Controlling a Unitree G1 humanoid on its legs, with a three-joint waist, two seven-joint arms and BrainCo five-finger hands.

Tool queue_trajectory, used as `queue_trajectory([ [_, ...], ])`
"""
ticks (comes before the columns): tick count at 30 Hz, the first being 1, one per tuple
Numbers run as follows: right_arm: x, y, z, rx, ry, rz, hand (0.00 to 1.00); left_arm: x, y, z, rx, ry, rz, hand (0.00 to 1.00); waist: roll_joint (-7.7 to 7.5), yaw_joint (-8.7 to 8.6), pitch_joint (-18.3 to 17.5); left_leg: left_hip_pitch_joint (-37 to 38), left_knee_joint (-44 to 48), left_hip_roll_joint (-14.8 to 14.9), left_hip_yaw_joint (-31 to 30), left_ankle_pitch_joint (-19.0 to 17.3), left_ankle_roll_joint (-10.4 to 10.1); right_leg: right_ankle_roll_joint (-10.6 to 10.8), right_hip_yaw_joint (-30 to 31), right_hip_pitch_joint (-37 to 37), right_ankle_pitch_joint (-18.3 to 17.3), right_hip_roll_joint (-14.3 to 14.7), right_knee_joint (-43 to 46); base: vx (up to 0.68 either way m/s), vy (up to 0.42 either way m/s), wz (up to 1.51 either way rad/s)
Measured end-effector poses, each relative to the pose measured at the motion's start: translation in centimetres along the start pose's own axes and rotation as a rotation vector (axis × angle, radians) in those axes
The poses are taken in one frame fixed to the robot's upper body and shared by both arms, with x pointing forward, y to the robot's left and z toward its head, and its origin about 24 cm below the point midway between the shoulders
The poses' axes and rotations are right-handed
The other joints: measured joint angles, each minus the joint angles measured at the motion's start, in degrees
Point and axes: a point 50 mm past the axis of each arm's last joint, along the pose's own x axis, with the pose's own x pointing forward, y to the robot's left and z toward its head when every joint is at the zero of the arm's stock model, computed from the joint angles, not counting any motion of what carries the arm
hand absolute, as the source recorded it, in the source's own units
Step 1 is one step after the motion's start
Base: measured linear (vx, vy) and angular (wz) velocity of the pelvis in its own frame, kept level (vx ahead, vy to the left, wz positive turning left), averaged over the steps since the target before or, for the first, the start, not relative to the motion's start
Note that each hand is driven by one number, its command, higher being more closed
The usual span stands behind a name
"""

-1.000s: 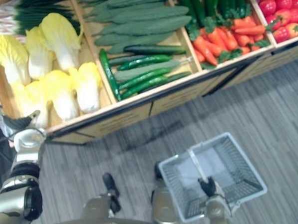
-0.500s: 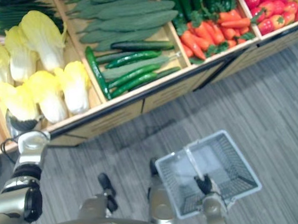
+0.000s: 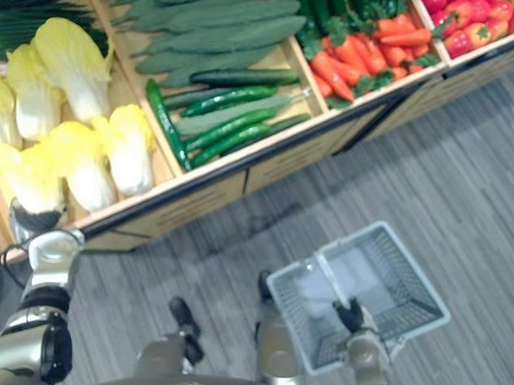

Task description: Pick vegetable in the basket

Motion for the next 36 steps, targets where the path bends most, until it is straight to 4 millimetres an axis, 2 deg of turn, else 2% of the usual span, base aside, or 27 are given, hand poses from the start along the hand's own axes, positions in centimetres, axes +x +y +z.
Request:
queue_trajectory([
  [7, 0.3, 0.0, 0.7, -0.012, -0.022, 0.007, 1.0, 0.0, 0.0, -0.5, 0.01, 0.014, -0.003, 1.0, -0.02, -0.12, -0.02, 0.1, 0.01, -0.1, -0.01, 0.0, 0.0, 0.1, 0.13, 0.08, 0.17, -0.06, -0.01, 0.0, -0.005, 0.0],
  [14, 0.3, 0.1, 0.5, -0.012, -0.013, 0.012, 1.0, -0.1, -0.1, -0.8, 0.001, 0.031, -0.017, 1.0, -0.07, -0.25, -0.17, 0.51, 0.01, -0.25, -0.22, 0.0, 0.01, 0.17, 0.0, 0.59, 0.23, -0.21, -0.01, 0.0, 0.0, 0.0],
  [17, 0.2, 0.3, 0.1, -0.014, 0.004, 0.022, 1.0, -0.3, -0.3, -1.1, -0.074, 0.077, -0.016, 1.0, -0.11, -0.3, -0.57, 1.2, 0.01, -0.31, -0.63, 0.01, 0.01, 0.18, -0.28, 1.39, 0.22, -0.31, -0.02, 0.0, -0.011, 0.04],
  [22, 0.0, 0.6, -0.6, -0.014, 0.044, 0.032, 1.0, -1.5, -1.3, -0.3, -0.275, 0.094, -0.015, 1.0, -0.03, -0.47, -1.66, 1.53, 0.0, -0.69, -4.13, 0.02, 0.03, 0.21, -2.17, 2.92, 0.19, -0.97, -0.26, 0.0, -0.015, 0.19],
  [25, -0.3, 0.9, -1.4, 0.002, 0.084, 0.035, 1.0, -3.0, -2.3, 0.2, -0.417, 0.109, -0.02, 1.0, 0.05, -0.38, -2.46, 2.06, -0.01, -1.1, -6.33, 0.11, 0.15, 0.24, -4.01, 4.69, 0.12, -1.72, -0.55, -0.01, 0.002, 0.28],
  [29, -0.7, 1.4, -2.1, 0.031, 0.117, 0.036, 1.0, -4.2, -2.7, 0.2, -0.501, 0.126, -0.006, 1.0, -0.04, -0.4, -3.39, 2.07, -0.14, -1.36, -7.88, 0.39, 0.54, 0.24, -5.4, 5.64, 0.0, -2.15, -0.63, -0.02, -0.002, 0.22],
  [36, -1.4, 1.9, -3.0, 0.039, 0.155, 0.046, 1.0, -6.4, -2.5, -2.2, -0.528, 0.211, 0.022, 1.0, -0.19, -0.29, -5.02, 2.08, -0.34, -1.62, -9.51, 0.58, 0.8, 0.28, -6.98, 6.56, -0.21, -2.59, -0.62, -0.01, -0.006, 0.11],
])
